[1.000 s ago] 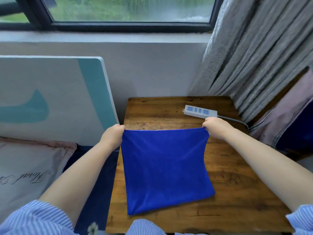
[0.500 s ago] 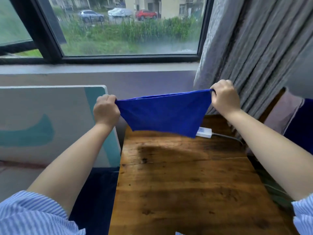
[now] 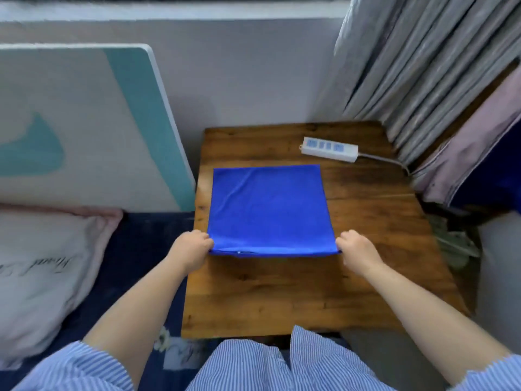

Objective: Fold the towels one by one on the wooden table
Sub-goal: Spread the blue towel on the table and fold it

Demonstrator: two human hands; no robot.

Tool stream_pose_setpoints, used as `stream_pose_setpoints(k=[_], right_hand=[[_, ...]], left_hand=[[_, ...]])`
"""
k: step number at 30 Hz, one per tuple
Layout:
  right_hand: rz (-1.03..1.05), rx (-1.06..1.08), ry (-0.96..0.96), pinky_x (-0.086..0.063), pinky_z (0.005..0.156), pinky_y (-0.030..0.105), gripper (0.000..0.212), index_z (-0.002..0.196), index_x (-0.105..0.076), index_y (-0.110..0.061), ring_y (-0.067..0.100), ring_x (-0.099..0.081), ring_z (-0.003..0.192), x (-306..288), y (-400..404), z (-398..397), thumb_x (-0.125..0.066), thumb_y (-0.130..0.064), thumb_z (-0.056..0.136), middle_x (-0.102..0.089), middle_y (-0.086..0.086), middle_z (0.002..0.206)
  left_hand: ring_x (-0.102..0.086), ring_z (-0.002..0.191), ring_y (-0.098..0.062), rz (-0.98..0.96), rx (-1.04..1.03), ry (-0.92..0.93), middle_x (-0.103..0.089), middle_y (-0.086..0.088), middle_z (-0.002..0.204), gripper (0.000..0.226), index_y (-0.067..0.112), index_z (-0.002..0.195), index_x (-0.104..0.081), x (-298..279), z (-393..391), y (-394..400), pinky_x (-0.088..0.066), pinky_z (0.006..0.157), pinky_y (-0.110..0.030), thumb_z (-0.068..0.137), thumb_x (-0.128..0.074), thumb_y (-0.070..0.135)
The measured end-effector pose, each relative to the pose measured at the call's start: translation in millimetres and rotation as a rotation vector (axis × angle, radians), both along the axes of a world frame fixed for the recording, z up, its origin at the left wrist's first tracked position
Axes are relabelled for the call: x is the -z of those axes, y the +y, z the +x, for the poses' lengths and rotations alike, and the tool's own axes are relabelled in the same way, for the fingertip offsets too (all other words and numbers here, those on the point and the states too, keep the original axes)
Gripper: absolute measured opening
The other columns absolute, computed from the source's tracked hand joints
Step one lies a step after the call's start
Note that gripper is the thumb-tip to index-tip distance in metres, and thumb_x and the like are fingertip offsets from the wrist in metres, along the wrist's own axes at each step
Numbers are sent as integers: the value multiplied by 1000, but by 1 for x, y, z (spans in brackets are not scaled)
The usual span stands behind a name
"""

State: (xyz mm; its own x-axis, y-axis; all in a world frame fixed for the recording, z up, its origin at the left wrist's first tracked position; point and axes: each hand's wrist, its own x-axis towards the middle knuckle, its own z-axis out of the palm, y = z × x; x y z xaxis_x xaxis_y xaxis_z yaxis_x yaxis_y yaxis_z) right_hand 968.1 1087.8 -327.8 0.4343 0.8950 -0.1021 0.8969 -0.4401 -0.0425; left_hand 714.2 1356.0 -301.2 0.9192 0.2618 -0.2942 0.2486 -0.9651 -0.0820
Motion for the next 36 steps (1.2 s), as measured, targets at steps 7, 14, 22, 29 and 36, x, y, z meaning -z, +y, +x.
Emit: stream_pose_setpoints(k=[7,14,22,29,36], right_hand=[[-134,59,23,-11,40,20,48,38,-47,-10,21,-44,33,28,-28,-33,-75,11,5,-43,3,39],[-80,15,-5,-16,46,23,28,46,-52,-5,25,-41,37,44,-45,-37,-52,19,30,-41,8,45],[-180,-7,2,-19,40,24,16,46,-50,-8,25,-44,38,64,-55,-45,-45,8,43,-44,6,47],[-588,67,27,-43,66,33,16,79,-65,-13,25,-61,81,41,-23,-53,-70,-11,64,-60,5,85],[-725,82,146,-42,87,30,28,111,-57,-10,26,-53,112,14,48,-22,-38,-13,91,-57,8,120]], left_hand=[[-48,111,-24,-17,-91,337,-52,-3,104,26,12,114,-52,45,-31,-41,-40,85,-31,91,-41,5],[-49,106,-23,-55,-143,343,-52,-5,115,30,11,116,-48,61,-37,-55,-36,75,-28,87,-48,0],[-49,35,-16,-113,-76,181,-48,2,42,50,17,43,-55,91,-44,-62,-31,33,-14,6,-88,11],[-50,110,-24,-205,-97,583,-50,-6,119,31,14,120,-48,75,-22,-65,-40,85,-29,90,-42,8],[-55,102,-23,-153,-160,611,-53,-5,110,22,10,107,-52,45,49,-44,-37,72,-29,92,-37,6]])
